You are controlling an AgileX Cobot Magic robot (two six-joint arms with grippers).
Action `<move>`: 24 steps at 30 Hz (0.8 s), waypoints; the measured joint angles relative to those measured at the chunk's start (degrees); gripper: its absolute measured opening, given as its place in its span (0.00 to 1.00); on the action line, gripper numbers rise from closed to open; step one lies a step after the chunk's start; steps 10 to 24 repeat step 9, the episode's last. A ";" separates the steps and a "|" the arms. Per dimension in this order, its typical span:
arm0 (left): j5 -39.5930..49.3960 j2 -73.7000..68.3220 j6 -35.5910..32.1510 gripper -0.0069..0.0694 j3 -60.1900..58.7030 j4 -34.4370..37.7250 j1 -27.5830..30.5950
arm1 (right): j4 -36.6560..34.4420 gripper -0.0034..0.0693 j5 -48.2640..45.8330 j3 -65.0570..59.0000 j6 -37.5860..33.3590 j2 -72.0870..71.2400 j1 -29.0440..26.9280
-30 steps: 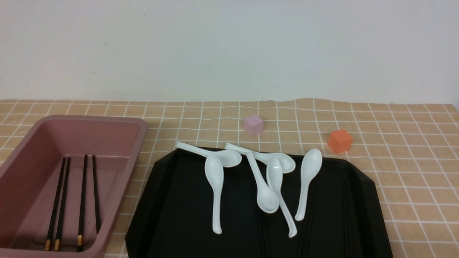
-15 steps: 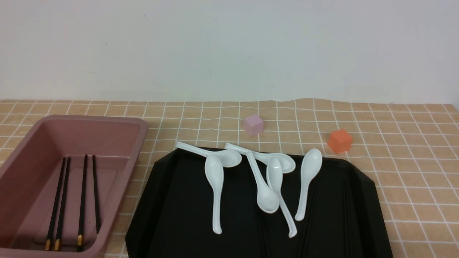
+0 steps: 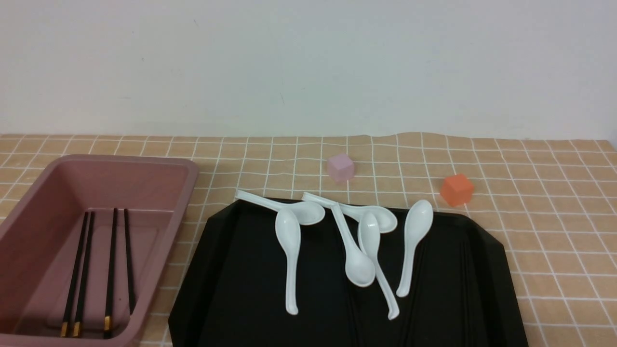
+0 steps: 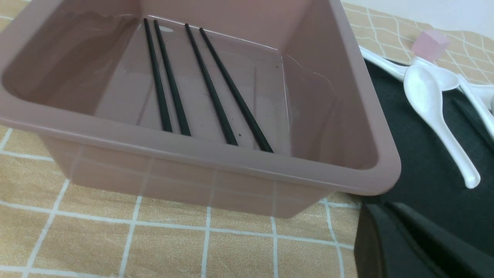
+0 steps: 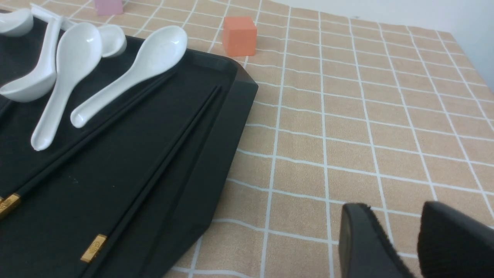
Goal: On brown tablecloth take chopsticks from black tray and put them in box.
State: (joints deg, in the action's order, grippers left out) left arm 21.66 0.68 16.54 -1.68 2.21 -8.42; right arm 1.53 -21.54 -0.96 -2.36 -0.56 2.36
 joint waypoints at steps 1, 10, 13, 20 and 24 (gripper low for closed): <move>0.00 0.00 0.00 0.11 0.00 0.00 0.00 | 0.00 0.38 0.00 0.00 0.00 0.00 0.00; 0.00 0.00 0.00 0.12 0.00 -0.05 0.00 | 0.00 0.38 0.00 0.00 0.00 0.00 0.00; 0.00 0.00 0.00 0.12 0.00 -0.05 0.00 | 0.00 0.38 0.00 0.00 0.00 0.00 0.00; 0.00 0.00 0.00 0.12 0.00 -0.05 0.00 | 0.00 0.38 0.00 0.00 0.00 0.00 0.00; 0.00 0.00 0.00 0.12 0.00 -0.05 0.00 | 0.00 0.38 0.00 0.00 0.00 0.00 0.00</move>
